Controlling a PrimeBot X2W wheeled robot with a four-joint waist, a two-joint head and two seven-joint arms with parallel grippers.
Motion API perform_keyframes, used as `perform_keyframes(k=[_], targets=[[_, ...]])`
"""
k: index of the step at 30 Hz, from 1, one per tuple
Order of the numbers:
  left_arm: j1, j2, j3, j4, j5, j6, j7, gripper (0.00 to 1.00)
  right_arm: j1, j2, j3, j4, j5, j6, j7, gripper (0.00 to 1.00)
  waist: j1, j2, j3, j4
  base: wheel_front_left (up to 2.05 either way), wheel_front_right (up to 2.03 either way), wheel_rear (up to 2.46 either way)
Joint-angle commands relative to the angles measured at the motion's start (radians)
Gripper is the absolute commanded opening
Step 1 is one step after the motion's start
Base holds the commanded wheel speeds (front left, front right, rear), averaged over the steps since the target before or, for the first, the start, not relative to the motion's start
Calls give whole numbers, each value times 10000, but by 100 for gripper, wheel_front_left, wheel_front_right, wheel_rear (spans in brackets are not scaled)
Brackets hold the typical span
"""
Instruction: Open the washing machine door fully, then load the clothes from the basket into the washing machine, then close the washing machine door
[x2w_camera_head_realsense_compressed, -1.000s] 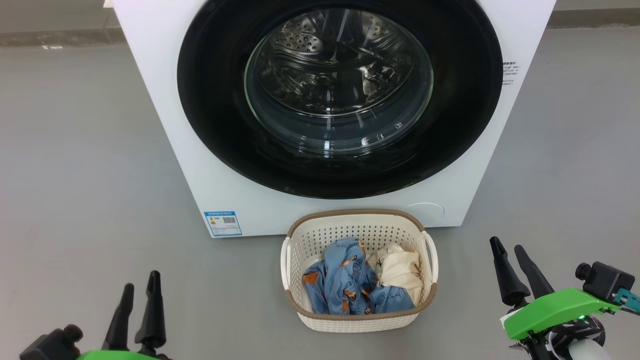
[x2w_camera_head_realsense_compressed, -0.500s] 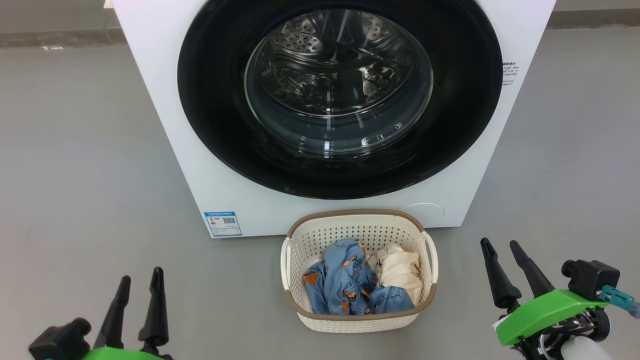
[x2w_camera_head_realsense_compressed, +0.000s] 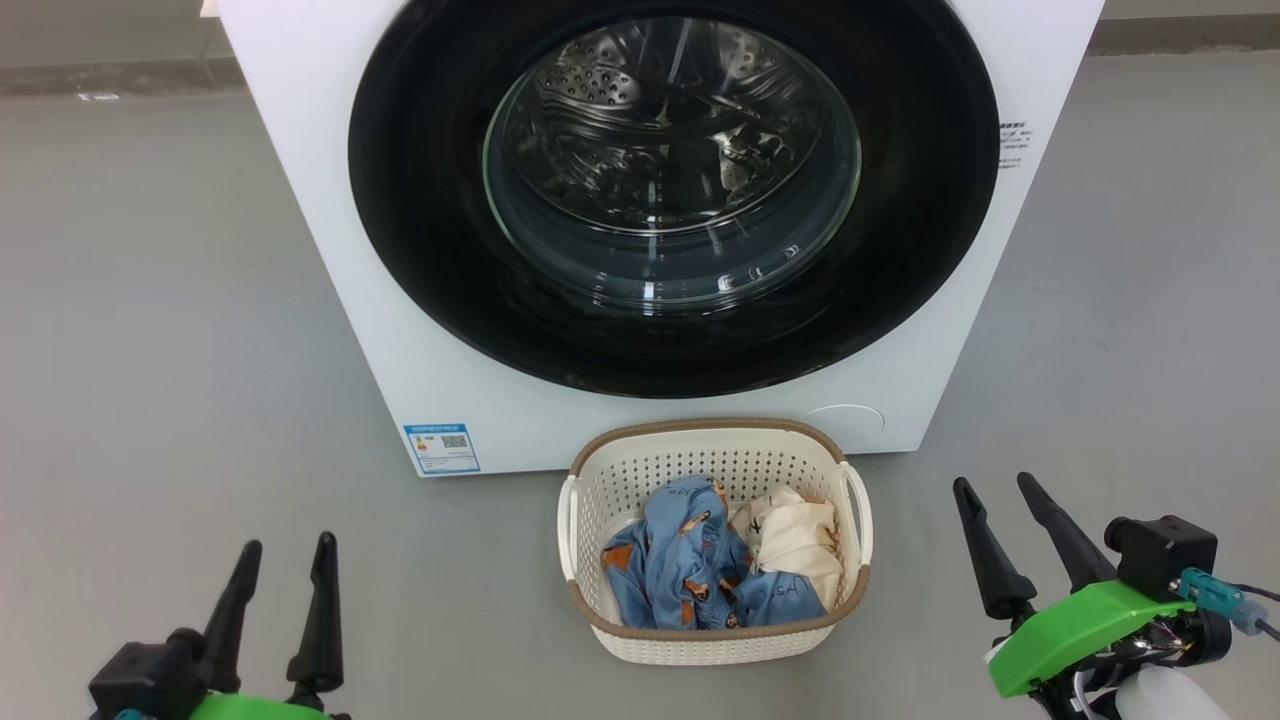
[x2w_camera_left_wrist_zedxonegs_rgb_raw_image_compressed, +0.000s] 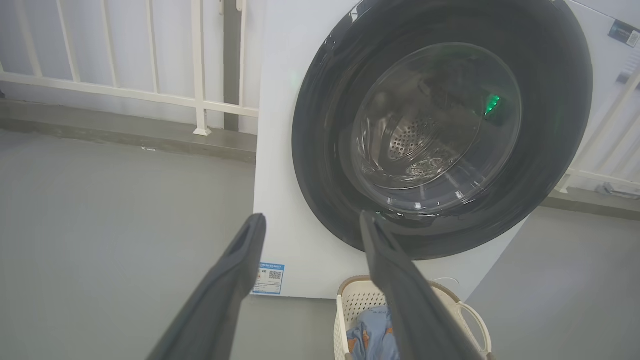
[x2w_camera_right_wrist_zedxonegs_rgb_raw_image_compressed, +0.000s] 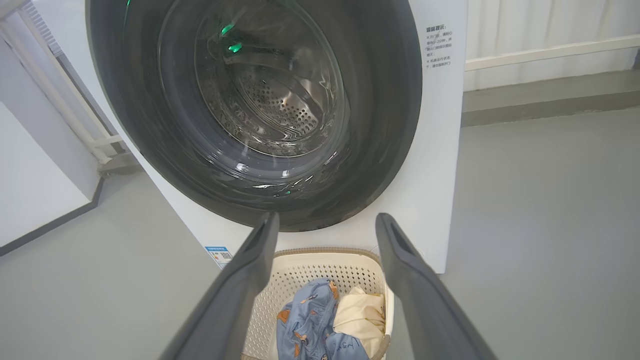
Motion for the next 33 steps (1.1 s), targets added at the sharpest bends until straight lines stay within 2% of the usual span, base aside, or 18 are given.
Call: perform_keyframes(k=[1, 9, 24, 33], targets=[[-519, 261, 277, -155, 258, -5, -172, 100, -378, -205, 229, -166, -246, 53, -167, 100, 0, -1, -1, -4, 0, 0, 0], [-587, 316, 372, -26, 1033, -6, -398, 100, -423, -321, 292, -97, -991, 56, -394, 100, 0, -1, -14, -78, 0, 0, 0], [-597, 345, 520, 433, 791, -6, -398, 100, -234, -148, 21, -173, -1015, 56, -394, 100, 0, -1, -32, -227, 0, 0, 0], [-666, 339, 650, 807, 1130, 4, -398, 100, -199, -109, -45, -237, -1027, 56, -394, 100, 0, -1, -43, -272, 4, 4, -7]])
